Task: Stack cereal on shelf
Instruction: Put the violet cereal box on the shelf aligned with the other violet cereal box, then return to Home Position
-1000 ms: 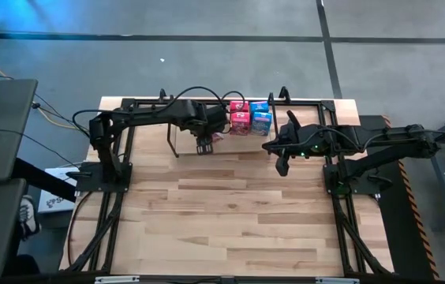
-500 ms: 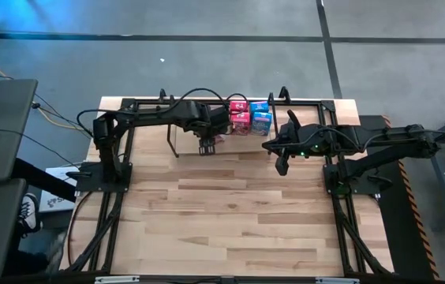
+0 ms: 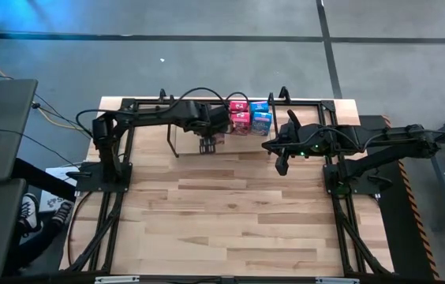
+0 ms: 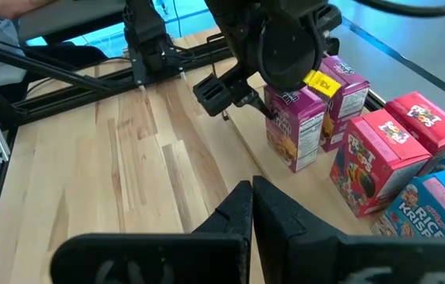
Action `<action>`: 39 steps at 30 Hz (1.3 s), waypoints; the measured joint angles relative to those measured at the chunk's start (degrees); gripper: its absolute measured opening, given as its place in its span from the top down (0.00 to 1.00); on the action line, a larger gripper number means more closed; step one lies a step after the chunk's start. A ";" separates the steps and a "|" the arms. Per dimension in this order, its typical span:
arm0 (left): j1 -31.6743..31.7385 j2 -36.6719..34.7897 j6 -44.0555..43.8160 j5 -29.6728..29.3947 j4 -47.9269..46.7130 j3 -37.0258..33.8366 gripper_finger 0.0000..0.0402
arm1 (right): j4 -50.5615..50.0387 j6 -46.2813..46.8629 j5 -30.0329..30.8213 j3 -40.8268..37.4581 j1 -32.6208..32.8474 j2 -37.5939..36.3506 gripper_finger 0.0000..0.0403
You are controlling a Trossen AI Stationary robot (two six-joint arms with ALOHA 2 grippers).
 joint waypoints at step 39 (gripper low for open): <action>-16.42 -48.35 -27.68 -5.83 41.87 -31.34 0.60 | 0.61 -2.74 0.02 0.00 0.00 0.00 1.00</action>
